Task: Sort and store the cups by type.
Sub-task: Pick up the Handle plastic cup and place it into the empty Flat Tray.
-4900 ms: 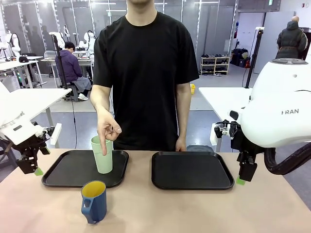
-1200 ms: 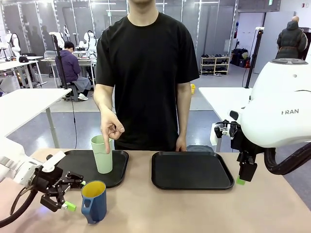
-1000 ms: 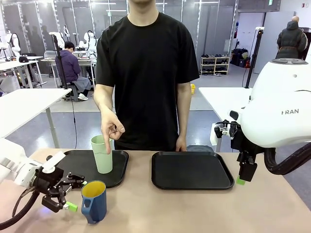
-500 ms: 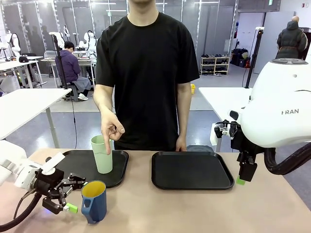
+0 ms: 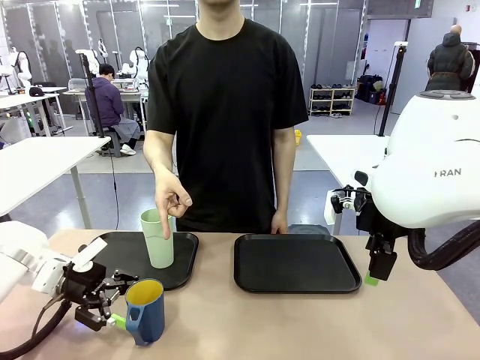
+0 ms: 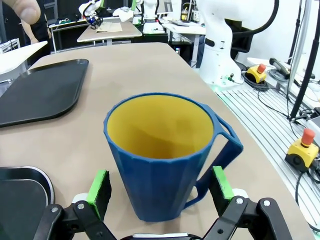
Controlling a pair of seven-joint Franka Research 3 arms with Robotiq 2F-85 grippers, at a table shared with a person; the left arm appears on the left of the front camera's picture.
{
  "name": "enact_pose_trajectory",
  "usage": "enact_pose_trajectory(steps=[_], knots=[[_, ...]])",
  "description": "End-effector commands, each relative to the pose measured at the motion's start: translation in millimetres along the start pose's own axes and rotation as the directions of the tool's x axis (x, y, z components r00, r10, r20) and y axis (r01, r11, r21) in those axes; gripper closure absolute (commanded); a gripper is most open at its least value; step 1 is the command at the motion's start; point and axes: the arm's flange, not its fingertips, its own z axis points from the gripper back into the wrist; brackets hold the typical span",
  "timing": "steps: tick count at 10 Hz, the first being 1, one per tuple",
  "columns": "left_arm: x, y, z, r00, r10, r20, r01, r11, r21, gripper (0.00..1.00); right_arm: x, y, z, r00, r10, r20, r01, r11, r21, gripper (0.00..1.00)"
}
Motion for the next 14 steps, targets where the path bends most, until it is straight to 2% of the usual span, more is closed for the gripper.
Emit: enact_pose_trajectory(steps=[1,10,14], knots=[[-3.2,7.2,-6.2,0.998,-0.024,0.05,0.025,1.0,-0.004,0.0,-0.2,2.0,1.7,1.0,-0.018,-0.018,0.017,1.0,-0.01,0.0],[-26.9,6.3,-27.2,0.984,-0.044,0.171,0.052,0.998,-0.047,0.0,-0.2,2.0,1.7,1.0,-0.018,-0.018,0.017,1.0,-0.01,0.0],[-29.0,10.2,-45.2,0.988,-0.021,0.154,0.033,0.997,-0.073,0.0,-0.2,2.0,1.7,1.0,-0.018,-0.018,0.017,1.0,-0.01,0.0]])
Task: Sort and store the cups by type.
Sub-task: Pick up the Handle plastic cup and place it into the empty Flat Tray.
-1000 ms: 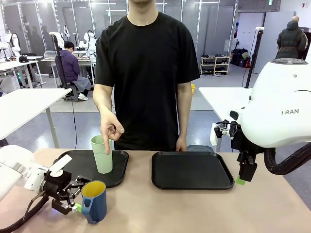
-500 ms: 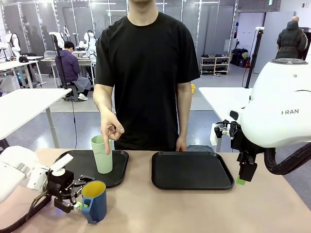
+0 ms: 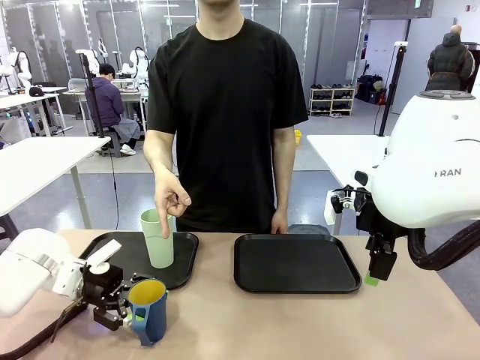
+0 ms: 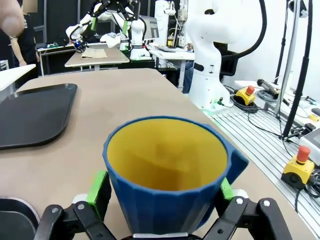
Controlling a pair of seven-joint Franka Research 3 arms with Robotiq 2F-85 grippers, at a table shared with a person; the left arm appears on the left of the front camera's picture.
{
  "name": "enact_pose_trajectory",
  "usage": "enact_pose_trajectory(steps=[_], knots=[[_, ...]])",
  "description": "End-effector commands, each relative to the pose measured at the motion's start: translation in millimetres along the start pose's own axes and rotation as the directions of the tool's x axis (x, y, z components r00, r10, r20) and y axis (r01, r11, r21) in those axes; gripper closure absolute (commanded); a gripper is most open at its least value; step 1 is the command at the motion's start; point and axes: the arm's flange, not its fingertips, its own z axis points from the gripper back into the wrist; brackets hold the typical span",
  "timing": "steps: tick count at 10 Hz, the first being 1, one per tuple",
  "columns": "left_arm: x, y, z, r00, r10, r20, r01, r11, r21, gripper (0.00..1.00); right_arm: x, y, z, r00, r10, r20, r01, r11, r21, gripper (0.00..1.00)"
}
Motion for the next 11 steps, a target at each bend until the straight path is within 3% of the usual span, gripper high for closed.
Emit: enact_pose_trajectory(steps=[1,10,11], knots=[[-21.1,-4.6,-9.7,1.0,-0.028,-0.002,0.028,1.0,0.002,0.0,-0.2,2.0,1.7,1.0,-0.018,-0.018,0.017,1.0,-0.01,0.0],[-26.3,-5.9,-15.4,0.999,-0.029,0.022,0.03,0.999,-0.04,0.0,-0.2,2.0,1.7,1.0,-0.018,-0.018,0.017,1.0,-0.01,0.0],[-26.6,-6.6,-15.6,0.999,-0.035,0.034,0.036,0.998,-0.047,0.14,-0.2,2.0,1.7,1.0,-0.018,-0.018,0.017,1.0,-0.01,0.0]])
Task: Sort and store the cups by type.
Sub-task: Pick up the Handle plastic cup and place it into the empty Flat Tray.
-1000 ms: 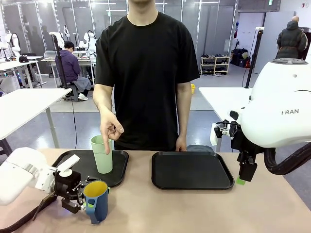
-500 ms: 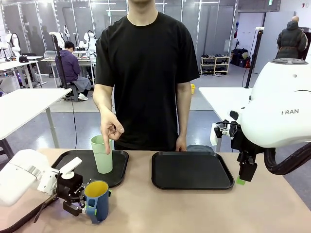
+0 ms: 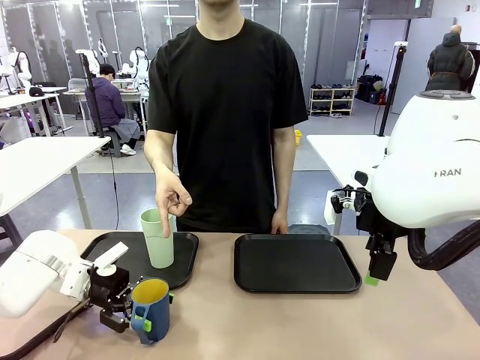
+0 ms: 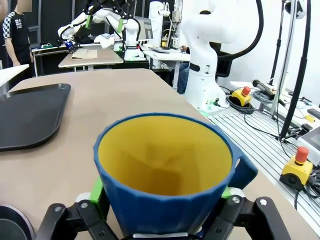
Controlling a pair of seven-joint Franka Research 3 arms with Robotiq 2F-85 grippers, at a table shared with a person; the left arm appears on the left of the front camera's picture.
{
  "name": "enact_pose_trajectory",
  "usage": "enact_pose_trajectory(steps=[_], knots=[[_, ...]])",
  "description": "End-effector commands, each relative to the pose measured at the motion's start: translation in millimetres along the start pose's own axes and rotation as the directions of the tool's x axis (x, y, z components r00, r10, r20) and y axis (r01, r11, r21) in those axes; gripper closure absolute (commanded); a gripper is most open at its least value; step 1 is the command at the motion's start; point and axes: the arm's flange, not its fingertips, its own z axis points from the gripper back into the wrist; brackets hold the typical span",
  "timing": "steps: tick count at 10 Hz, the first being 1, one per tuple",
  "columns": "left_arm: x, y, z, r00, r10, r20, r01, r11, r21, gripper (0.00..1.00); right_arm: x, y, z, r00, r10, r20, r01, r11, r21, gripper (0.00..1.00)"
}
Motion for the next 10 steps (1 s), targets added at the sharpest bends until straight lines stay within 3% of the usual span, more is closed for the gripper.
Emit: enact_pose_trajectory(steps=[1,2,3,4,7,10], knots=[[-21.6,-12.1,-4.7,0.999,-0.039,0.026,0.04,0.998,-0.039,0.18,-0.2,2.0,1.7,1.0,-0.018,-0.018,0.017,1.0,-0.01,0.0],[-21.9,-12.2,-6.2,0.999,-0.024,0.031,0.025,0.999,-0.042,0.33,-0.2,2.0,1.7,1.0,-0.018,-0.018,0.017,1.0,-0.01,0.0],[-21.2,-12.0,-6.6,0.999,-0.021,0.03,0.022,0.999,-0.046,0.38,-0.2,2.0,1.7,1.0,-0.018,-0.018,0.017,1.0,-0.01,0.0],[-20.2,-11.0,-7.0,1.0,-0.021,0.017,0.021,0.999,-0.034,0.53,-0.2,2.0,1.7,1.0,-0.018,-0.018,0.017,1.0,-0.01,0.0],[2.2,-13.5,0.3,0.999,-0.019,-0.042,0.023,0.996,0.089,0.51,-0.2,2.0,1.7,1.0,-0.018,-0.018,0.017,1.0,-0.01,0.0],[40.0,-18.0,10.2,0.999,-0.044,-0.029,0.048,0.983,0.177,0.51,-0.2,2.0,1.7,1.0,-0.018,-0.018,0.017,1.0,-0.01,0.0]])
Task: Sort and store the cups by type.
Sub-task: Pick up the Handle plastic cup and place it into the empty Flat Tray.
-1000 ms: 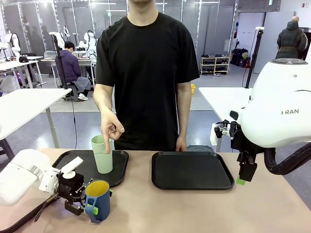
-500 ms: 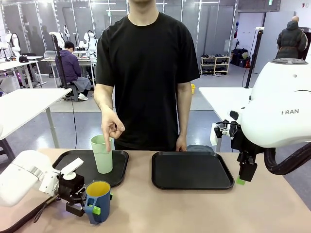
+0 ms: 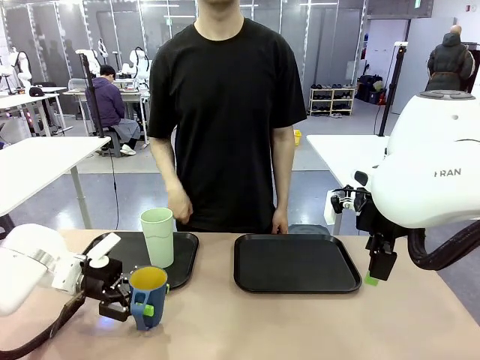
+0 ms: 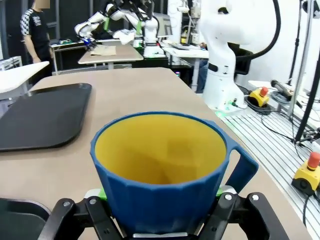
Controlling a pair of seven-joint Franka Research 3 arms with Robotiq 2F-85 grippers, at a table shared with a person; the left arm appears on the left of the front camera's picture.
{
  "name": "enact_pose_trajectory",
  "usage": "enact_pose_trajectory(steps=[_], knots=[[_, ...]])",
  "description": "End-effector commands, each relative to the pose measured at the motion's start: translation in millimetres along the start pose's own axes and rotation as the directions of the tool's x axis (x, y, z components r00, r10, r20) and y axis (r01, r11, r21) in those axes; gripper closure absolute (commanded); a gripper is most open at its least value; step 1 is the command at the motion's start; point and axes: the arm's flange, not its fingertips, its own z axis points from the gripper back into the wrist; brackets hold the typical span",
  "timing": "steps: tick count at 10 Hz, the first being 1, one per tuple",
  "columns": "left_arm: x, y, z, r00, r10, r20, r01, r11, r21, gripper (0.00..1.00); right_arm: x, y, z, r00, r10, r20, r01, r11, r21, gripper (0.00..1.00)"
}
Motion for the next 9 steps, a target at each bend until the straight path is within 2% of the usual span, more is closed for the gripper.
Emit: enact_pose_trajectory(steps=[1,5,6,9], knots=[[22.3,-8.2,1.0,0.999,-0.016,0.048,0.012,0.997,0.077,0.51,-0.2,1.9,1.8,1.0,-0.018,-0.018,0.017,1.0,-0.01,0.0],[42.5,-4.1,7.6,0.997,-0.017,0.07,0.008,0.991,0.132,0.51,-0.2,1.9,1.8,1.0,-0.018,-0.018,0.017,1.0,-0.01,0.0],[35.2,1.4,7.1,0.998,-0.036,0.049,0.03,0.994,0.101,0.51,-0.2,1.9,1.8,1.0,-0.018,-0.018,0.017,1.0,-0.01,0.0],[35.2,1.4,7.1,0.998,-0.036,0.049,0.03,0.994,0.101,0.51,-0.2,1.9,1.8,1.0,-0.018,-0.018,0.017,1.0,-0.01,0.0]])
